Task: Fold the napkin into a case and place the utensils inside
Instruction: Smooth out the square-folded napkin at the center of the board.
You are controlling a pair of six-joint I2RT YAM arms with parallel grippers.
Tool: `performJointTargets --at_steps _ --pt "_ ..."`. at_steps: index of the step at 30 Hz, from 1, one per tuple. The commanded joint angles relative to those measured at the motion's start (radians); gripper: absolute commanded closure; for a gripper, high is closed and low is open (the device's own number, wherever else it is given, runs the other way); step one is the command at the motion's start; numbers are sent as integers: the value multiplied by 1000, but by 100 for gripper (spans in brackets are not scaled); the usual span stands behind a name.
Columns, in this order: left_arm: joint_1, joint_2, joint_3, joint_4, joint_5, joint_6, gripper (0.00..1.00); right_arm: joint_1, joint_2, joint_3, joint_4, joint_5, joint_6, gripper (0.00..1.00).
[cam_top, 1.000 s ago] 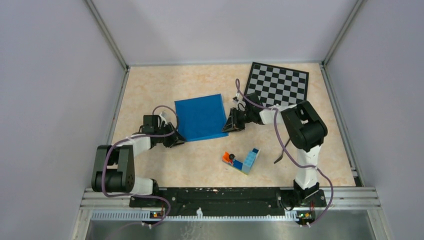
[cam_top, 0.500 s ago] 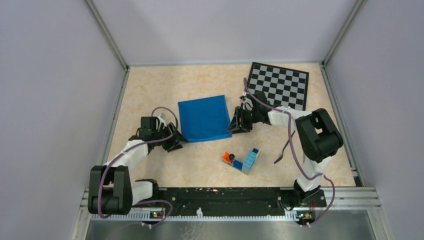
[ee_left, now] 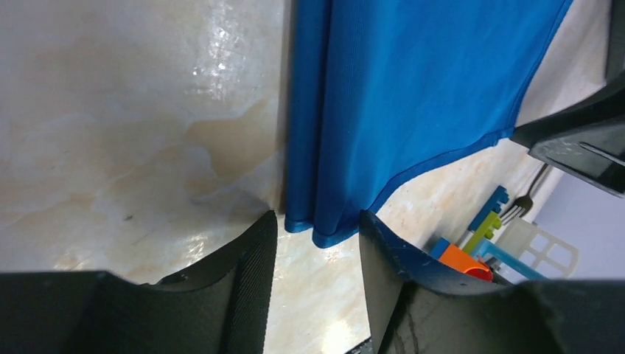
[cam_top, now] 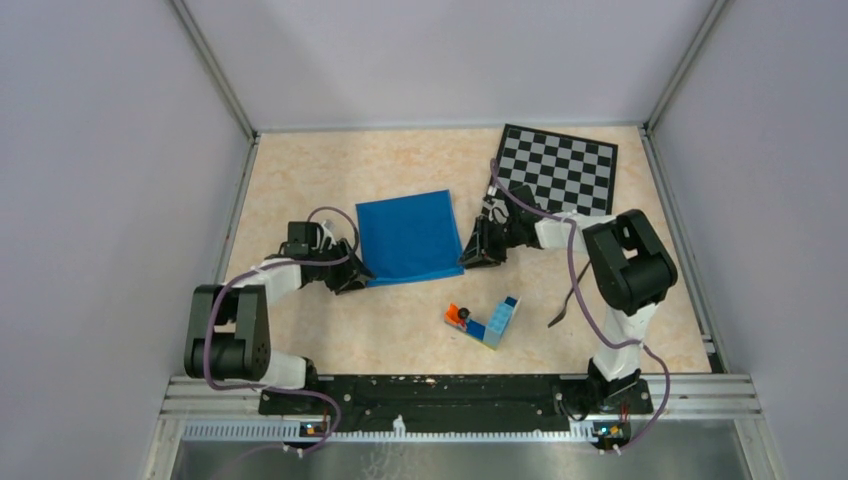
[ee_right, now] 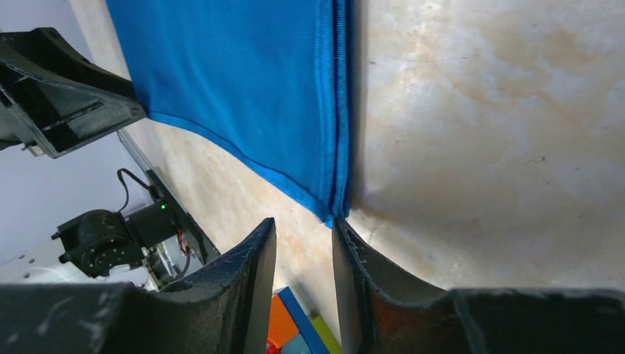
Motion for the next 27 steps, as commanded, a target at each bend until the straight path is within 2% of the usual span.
performJointTargets --at_steps 1,9,17,23,27 --pt "4 54 -17 104 -19 26 52 -1 25 33 29 -4 -4 66" --pt "4 73 -60 105 -64 34 67 -1 29 19 50 -15 3 68" --pt "3 54 -81 106 -55 32 71 -1 -16 17 27 -11 1 66" --pt "3 50 -87 105 -49 33 71 -1 -51 3 15 -3 -7 69" --pt "3 48 -88 107 -49 32 71 -1 -70 7 5 4 -12 66"
